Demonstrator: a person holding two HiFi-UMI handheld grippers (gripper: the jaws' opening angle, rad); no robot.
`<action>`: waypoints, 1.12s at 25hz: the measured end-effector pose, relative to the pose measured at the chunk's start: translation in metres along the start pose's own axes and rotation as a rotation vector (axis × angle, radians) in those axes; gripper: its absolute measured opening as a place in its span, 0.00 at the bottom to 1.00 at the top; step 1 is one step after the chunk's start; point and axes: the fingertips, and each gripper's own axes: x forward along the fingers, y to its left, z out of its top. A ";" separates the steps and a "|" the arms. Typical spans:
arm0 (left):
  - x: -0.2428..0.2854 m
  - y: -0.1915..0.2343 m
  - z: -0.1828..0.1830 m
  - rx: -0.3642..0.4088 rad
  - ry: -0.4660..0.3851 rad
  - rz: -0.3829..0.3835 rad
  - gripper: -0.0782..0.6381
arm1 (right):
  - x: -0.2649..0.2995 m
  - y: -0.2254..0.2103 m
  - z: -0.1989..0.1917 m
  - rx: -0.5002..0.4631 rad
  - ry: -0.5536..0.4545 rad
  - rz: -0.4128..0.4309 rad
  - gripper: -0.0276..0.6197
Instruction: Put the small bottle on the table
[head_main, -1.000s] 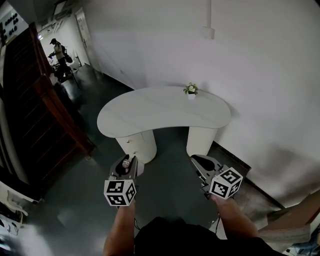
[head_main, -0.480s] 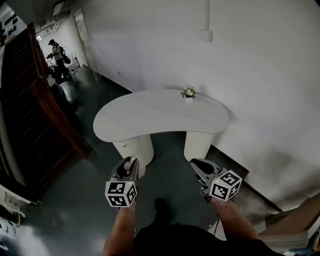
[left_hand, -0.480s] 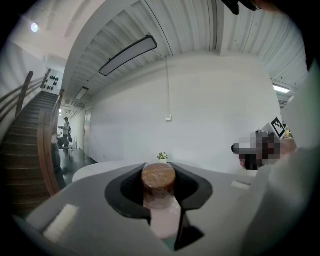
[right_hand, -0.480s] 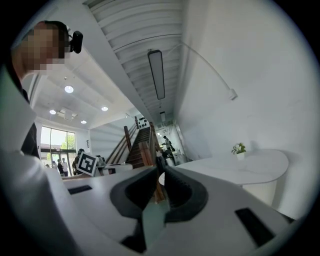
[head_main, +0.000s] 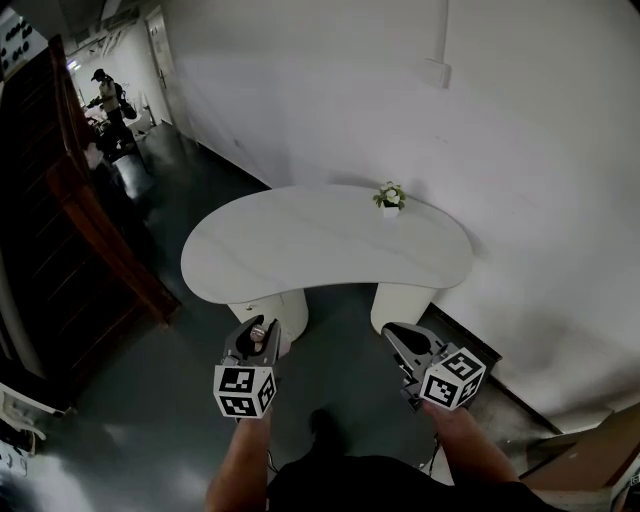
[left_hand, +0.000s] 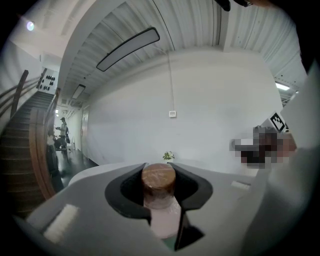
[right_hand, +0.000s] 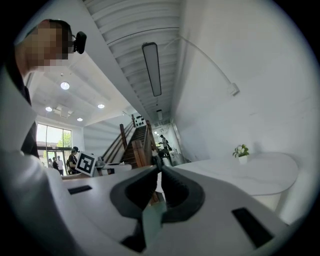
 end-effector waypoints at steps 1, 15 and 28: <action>0.009 0.007 0.000 -0.001 0.002 -0.002 0.28 | 0.009 -0.004 0.003 -0.016 -0.002 -0.008 0.06; 0.096 0.101 0.006 -0.003 0.005 -0.049 0.28 | 0.133 -0.053 0.024 -0.041 0.021 -0.045 0.06; 0.128 0.158 0.029 -0.029 -0.010 -0.038 0.28 | 0.185 -0.072 0.045 -0.064 0.008 -0.062 0.06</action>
